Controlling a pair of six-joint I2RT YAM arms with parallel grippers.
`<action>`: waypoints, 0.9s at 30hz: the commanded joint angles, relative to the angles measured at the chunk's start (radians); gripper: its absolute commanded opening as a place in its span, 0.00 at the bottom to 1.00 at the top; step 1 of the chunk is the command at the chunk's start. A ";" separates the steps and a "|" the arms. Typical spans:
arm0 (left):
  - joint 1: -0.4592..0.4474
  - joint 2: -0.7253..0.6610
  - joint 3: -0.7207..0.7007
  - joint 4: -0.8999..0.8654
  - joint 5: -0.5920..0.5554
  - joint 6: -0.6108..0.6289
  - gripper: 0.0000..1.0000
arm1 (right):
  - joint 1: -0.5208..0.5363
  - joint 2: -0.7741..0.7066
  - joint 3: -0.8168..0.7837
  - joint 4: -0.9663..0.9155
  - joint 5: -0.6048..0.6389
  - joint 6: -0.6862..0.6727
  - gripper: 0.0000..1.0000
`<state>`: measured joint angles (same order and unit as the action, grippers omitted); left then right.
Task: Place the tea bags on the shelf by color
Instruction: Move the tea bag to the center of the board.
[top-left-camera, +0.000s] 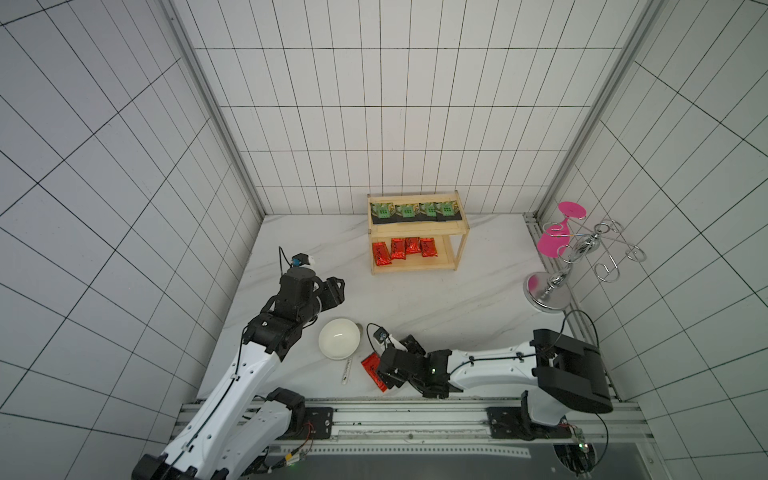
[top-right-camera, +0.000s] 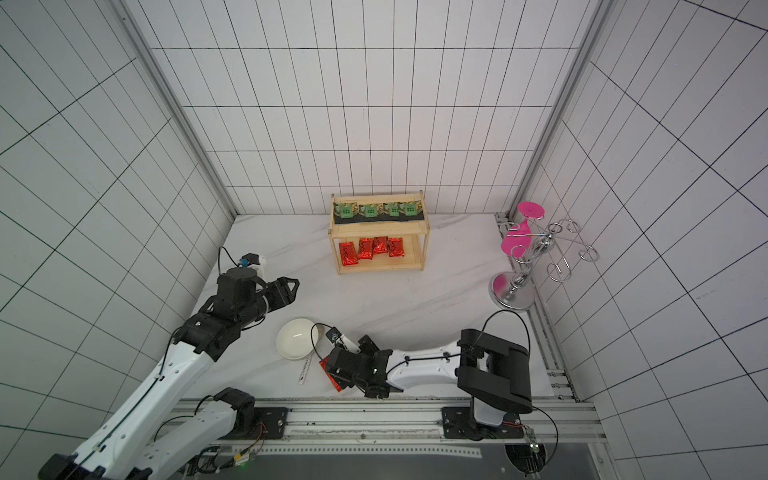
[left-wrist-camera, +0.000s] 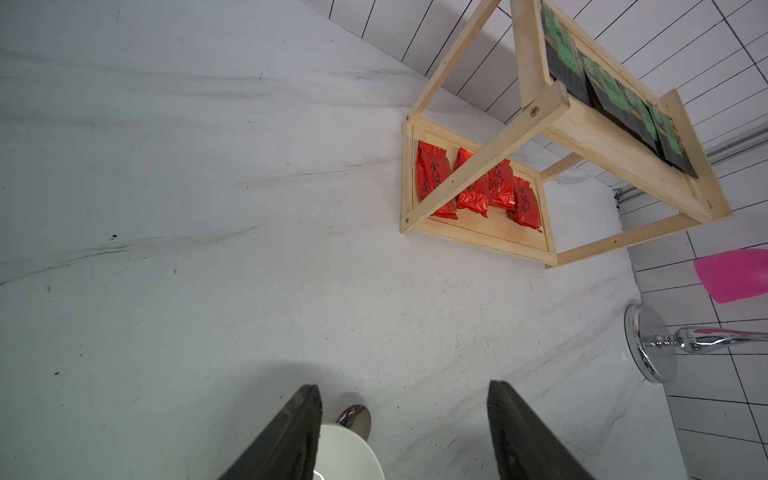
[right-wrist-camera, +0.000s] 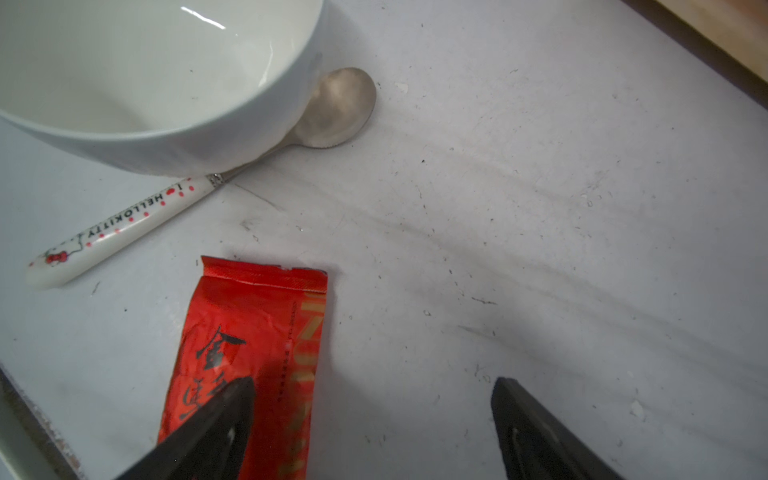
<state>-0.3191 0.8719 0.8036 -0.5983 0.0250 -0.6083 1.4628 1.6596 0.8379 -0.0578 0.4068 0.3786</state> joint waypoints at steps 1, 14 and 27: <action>0.005 0.004 -0.017 0.024 0.016 0.013 0.67 | 0.040 0.010 0.058 0.004 0.022 -0.060 0.95; 0.005 -0.001 -0.024 0.025 0.040 0.012 0.67 | 0.097 0.143 0.130 0.021 0.027 -0.135 0.98; -0.038 0.063 -0.070 0.062 0.145 -0.070 0.67 | -0.040 0.044 -0.098 0.109 0.071 -0.078 0.82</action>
<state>-0.3325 0.9119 0.7696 -0.5678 0.1215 -0.6388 1.4483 1.7355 0.8124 0.0540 0.4328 0.2909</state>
